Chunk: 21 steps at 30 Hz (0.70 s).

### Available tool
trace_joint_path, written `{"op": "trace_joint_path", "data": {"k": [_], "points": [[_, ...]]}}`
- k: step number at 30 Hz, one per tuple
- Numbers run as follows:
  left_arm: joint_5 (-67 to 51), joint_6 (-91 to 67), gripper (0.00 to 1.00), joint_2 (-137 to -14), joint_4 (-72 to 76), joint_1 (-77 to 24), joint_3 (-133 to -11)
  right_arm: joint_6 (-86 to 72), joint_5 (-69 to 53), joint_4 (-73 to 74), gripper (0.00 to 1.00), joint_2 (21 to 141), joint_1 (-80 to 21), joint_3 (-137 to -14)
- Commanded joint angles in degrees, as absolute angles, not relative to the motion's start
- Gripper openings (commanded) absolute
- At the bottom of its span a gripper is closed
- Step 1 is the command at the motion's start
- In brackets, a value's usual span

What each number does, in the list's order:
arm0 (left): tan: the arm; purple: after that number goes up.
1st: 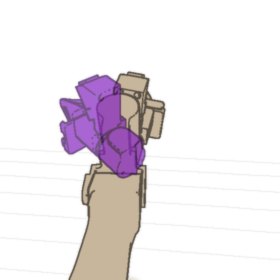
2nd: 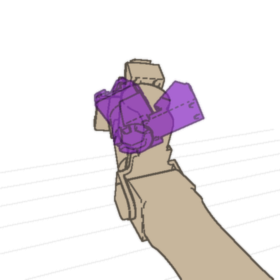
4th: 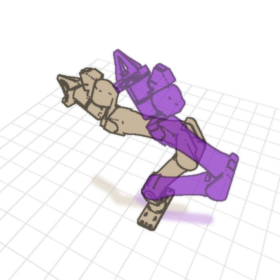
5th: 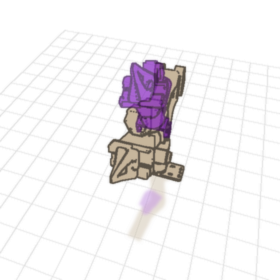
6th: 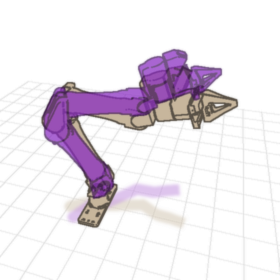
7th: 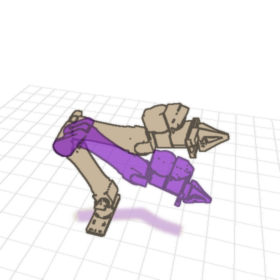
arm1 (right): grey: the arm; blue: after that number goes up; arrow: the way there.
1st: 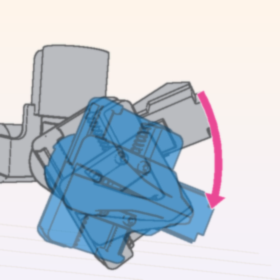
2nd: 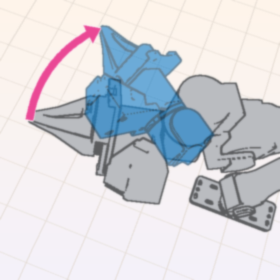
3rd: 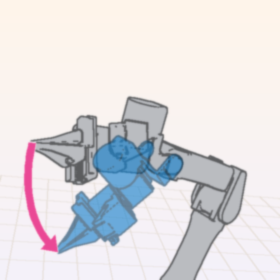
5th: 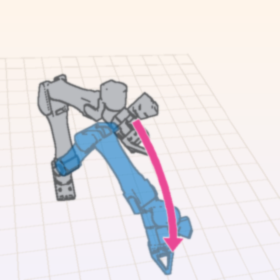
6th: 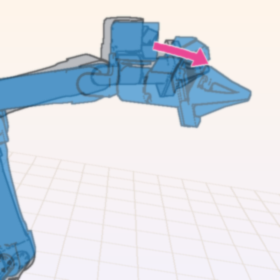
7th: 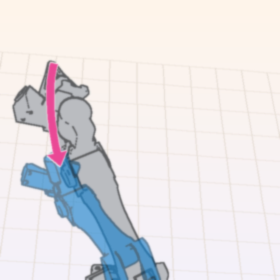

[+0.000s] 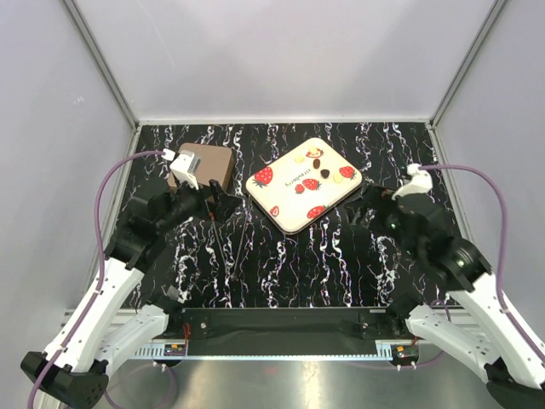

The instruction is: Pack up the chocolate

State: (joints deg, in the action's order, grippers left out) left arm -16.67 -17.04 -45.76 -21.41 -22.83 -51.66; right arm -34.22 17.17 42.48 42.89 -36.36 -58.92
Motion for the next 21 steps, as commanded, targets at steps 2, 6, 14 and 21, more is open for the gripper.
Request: {"op": "trace_joint_path", "data": {"k": [2,6,14,21], "points": [[-17.2,-17.6,0.99,-44.2,-18.4,-22.8,-50.9,-32.5,20.8,43.4,1.00,39.0,-36.5,-57.9],[-17.9,-18.1,0.99,-44.1,-18.2,-22.8,-51.2,-31.6,21.3,43.5,1.00,38.7,-36.5,-58.4],[-17.8,-18.4,0.99,-43.8,-18.4,-22.8,-52.1,-31.1,22.0,44.8,1.00,41.3,-36.4,-59.9],[-17.0,-18.2,0.99,-43.8,-19.8,-22.8,-53.0,-30.8,22.2,44.6,1.00,42.4,-36.4,-59.9]]}}
